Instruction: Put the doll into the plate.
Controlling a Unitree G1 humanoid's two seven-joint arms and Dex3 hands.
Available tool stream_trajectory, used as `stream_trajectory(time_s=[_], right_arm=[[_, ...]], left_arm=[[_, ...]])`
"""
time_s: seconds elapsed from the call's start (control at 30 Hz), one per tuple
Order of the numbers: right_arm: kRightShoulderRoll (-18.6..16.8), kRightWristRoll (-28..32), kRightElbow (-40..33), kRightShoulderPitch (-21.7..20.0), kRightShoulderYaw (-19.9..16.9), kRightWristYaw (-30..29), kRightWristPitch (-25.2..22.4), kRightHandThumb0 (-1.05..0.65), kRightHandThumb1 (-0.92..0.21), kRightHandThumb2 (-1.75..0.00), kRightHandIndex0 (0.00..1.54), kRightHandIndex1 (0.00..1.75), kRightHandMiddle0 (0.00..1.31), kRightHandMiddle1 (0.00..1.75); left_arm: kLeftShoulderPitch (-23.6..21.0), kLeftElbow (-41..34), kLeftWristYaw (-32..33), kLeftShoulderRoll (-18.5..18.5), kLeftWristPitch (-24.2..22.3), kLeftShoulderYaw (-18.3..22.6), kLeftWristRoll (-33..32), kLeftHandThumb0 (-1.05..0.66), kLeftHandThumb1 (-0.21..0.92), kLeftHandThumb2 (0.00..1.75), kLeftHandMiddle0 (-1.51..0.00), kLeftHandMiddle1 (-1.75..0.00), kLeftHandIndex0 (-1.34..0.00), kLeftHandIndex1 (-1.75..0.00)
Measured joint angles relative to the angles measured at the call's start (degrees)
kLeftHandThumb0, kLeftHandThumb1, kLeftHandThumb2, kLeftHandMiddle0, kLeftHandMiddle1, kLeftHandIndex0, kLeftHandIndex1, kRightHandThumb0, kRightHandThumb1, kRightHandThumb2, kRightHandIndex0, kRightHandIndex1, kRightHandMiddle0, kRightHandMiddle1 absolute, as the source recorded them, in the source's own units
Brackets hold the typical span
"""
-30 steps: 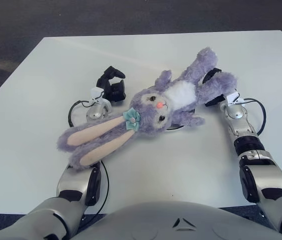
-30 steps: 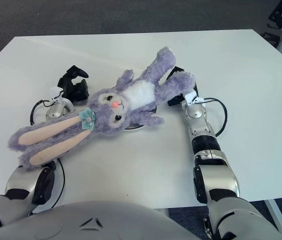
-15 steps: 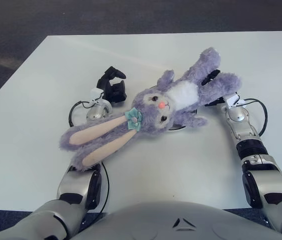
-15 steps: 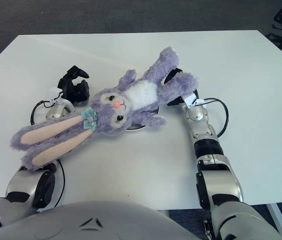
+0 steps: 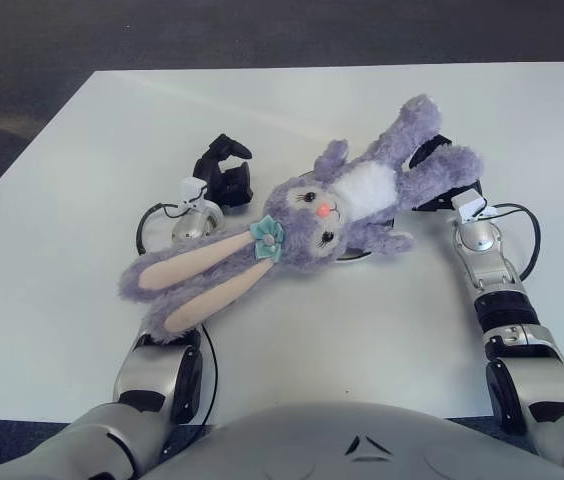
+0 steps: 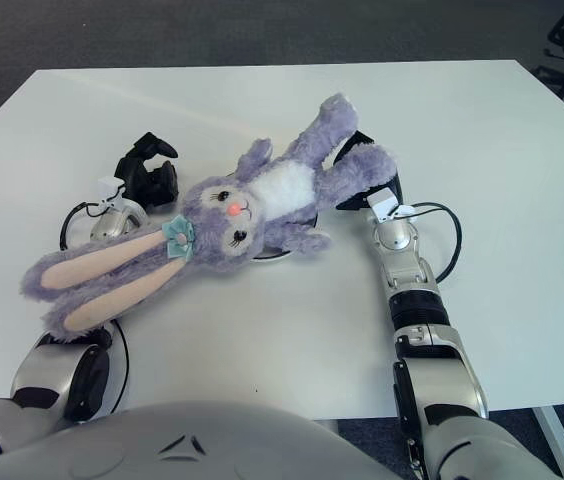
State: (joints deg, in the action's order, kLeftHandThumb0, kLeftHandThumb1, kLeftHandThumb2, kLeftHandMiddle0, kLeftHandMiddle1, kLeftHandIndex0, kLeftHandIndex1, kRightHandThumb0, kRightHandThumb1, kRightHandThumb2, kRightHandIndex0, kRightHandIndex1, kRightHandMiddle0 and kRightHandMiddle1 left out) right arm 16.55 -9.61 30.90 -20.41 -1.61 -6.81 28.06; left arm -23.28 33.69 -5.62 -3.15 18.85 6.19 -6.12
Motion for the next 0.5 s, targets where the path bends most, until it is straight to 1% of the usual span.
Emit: stream_trajectory(time_s=[0.07, 0.23, 0.5], right_arm=[[-0.2, 0.5, 0.0, 0.1, -0.6, -0.1, 0.4, -0.45, -0.41, -1.19, 1.16, 1.75, 0.54, 1.75], [-0.9, 4.3, 0.2, 0.2, -2.3, 0.4, 0.8, -0.45, -0.43, -1.17, 1.17, 1.75, 0.53, 1.75], [-1.8, 10.3, 0.3, 0.2, -4.0, 3.9, 1.5, -0.44, -0.44, -1.16, 1.13, 1.75, 0.52, 1.75]], left_arm=[[0.2, -0.4, 0.1, 0.0, 0.0, 0.0, 0.1, -0.45, 0.4, 1.21, -1.22, -1.75, -0.54, -1.75], [0.8, -1.9, 1.6, 0.0, 0.0, 0.1, 0.9, -0.46, 0.38, 1.23, -1.23, -1.75, -0.56, -1.75], [1.5, -3.5, 3.6, -0.5, 0.0, 0.4, 2.2, -0.46, 0.37, 1.24, -1.24, -1.75, -0.57, -1.75]])
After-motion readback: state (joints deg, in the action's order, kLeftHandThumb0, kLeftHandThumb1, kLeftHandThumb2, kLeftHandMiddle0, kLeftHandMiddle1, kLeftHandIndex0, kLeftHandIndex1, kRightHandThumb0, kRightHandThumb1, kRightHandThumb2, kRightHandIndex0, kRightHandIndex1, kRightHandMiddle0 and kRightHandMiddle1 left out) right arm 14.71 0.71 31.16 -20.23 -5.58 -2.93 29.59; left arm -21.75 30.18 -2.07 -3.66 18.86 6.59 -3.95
